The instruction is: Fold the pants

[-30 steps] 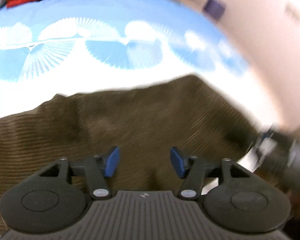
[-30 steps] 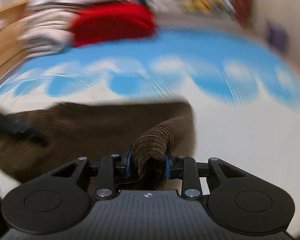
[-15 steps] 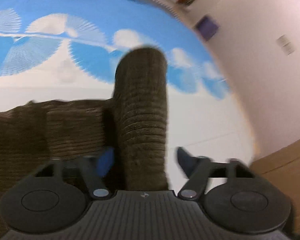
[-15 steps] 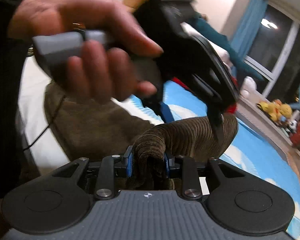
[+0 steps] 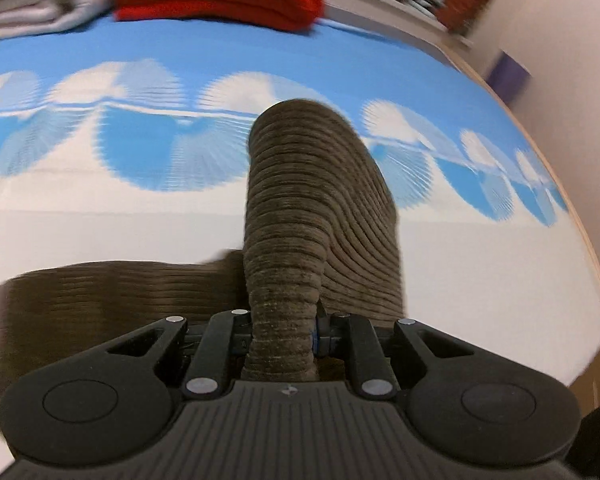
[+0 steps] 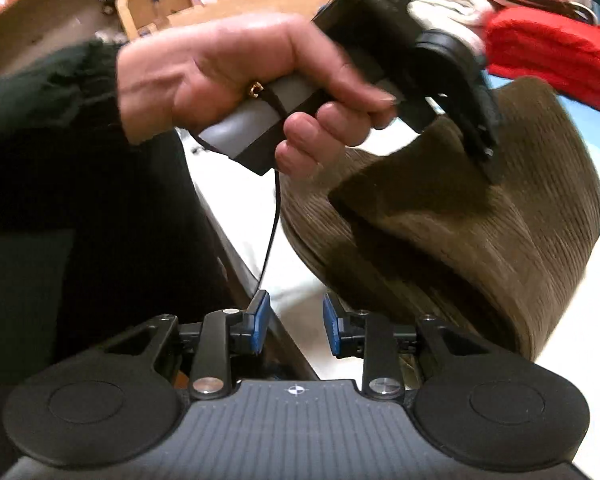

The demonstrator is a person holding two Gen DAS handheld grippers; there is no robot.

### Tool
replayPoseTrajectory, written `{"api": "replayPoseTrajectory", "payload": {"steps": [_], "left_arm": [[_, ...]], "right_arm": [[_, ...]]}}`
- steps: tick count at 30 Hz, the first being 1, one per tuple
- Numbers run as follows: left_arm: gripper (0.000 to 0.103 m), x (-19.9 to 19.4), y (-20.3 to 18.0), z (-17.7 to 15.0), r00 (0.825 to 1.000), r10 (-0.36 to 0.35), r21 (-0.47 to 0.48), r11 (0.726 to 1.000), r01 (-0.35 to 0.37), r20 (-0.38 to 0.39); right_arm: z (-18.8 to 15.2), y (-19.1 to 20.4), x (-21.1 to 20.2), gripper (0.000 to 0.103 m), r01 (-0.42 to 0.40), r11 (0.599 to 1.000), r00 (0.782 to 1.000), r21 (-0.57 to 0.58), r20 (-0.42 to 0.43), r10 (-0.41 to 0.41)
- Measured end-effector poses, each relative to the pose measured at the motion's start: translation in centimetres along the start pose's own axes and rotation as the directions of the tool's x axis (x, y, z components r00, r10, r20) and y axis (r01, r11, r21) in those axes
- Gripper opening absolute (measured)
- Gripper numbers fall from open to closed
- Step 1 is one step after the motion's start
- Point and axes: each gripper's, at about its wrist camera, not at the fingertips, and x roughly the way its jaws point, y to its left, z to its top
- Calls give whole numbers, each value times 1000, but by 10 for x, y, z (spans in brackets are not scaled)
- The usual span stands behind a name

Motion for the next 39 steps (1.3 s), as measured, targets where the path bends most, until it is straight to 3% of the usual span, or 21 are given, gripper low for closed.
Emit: {"api": "replayPoseTrajectory", "payload": {"steps": [3,7,10,11,12,14,16,17,21,23,27,34,36,37,39], "left_arm": [[18,-22,48,-3,999,41,-37,999,-40,28],[18,-49,118,-11,994,104,-105,990,-99,44],[21,-57,173,-19,991,135,-181,975,-130,15],[24,-54,189,-21,991,133,-220,967,-131,-4],[32,-52,204,-24,991,132,-260,956,-135,-26],[45,-52,225,-31,983,178,-296,937,-184,-48],[64,-56,236,-34,970,239,-290,925,-244,-51],[69,-56,244,-36,970,237,-307,920,-243,-56],[84,-43,260,-47,992,109,-394,911,-124,-59],[85,-30,267,-56,994,62,-439,893,-97,-92],[88,-12,275,-59,996,-47,-508,861,0,-79],[88,16,257,-53,993,-31,-443,896,-22,-111],[86,22,253,-51,993,-11,-425,904,-39,-115],[85,24,250,-48,993,-1,-415,909,-47,-115],[76,22,246,-47,994,11,-403,914,-53,-106]], "right_arm": [[13,-15,-4,31,-53,994,995,95,91,45],[28,-53,-15,34,-111,957,976,267,213,54],[36,-80,-12,51,-64,919,964,389,262,-44],[39,-88,-7,61,-21,903,962,430,255,-98],[39,-94,0,67,28,885,960,464,234,-153],[39,-105,15,67,115,847,958,519,167,-232],[36,-114,32,67,193,801,953,567,86,-291],[34,-121,40,67,219,774,949,594,53,-309],[35,-132,73,75,249,699,948,670,-20,-318],[29,-139,85,75,255,676,950,691,-49,-307],[31,-142,118,77,265,669,956,694,-100,-275],[33,-145,136,77,250,695,965,674,-112,-239],[35,-142,136,65,242,710,967,661,-107,-230],[36,-142,138,64,247,716,966,653,-107,-236],[37,-141,139,48,243,726,966,644,-92,-241]]}}
